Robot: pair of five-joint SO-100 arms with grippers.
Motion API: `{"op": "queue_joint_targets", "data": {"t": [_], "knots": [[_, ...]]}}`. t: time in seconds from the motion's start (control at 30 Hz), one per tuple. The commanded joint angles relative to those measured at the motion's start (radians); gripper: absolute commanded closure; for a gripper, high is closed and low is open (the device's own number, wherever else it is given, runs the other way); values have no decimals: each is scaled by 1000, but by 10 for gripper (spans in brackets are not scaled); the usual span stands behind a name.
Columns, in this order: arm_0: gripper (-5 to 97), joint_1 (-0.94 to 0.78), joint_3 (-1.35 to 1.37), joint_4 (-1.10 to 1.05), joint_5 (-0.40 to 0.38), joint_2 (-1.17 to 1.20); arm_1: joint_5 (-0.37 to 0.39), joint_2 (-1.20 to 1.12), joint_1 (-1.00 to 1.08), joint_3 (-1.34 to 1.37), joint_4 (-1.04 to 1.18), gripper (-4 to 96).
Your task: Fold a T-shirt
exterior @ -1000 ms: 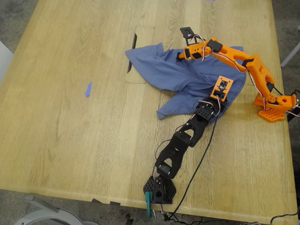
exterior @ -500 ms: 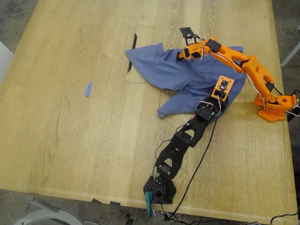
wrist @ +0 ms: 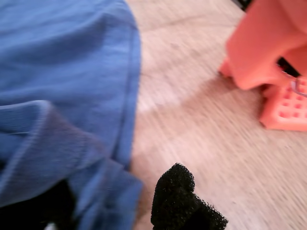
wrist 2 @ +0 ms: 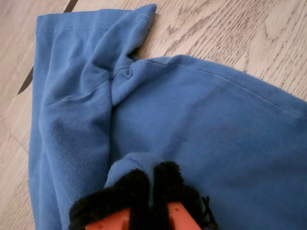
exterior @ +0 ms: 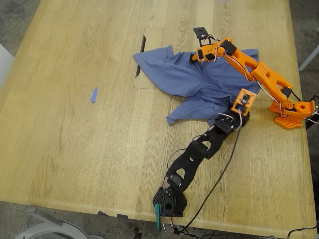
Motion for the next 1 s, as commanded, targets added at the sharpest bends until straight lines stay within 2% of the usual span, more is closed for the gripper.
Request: {"op": "queue_joint_targets", "data": {"t": [0.0, 0.2, 0.37, 0.77, 0.97], "knots": [[508, 15, -87, -11, 9, 40, 2, 11, 6, -63, 6, 915], [393, 9, -209, 58, 63, -37, 3, 11, -2, -63, 14, 915], [360, -31, -256, 127, 150, -115, 3, 15, -2, -63, 20, 915], [395, -140, -374, 296, 367, -272, 3, 41, -5, -63, 37, 915], [504, -167, -512, 414, 416, -364, 3, 55, -12, -63, 41, 915]]}}
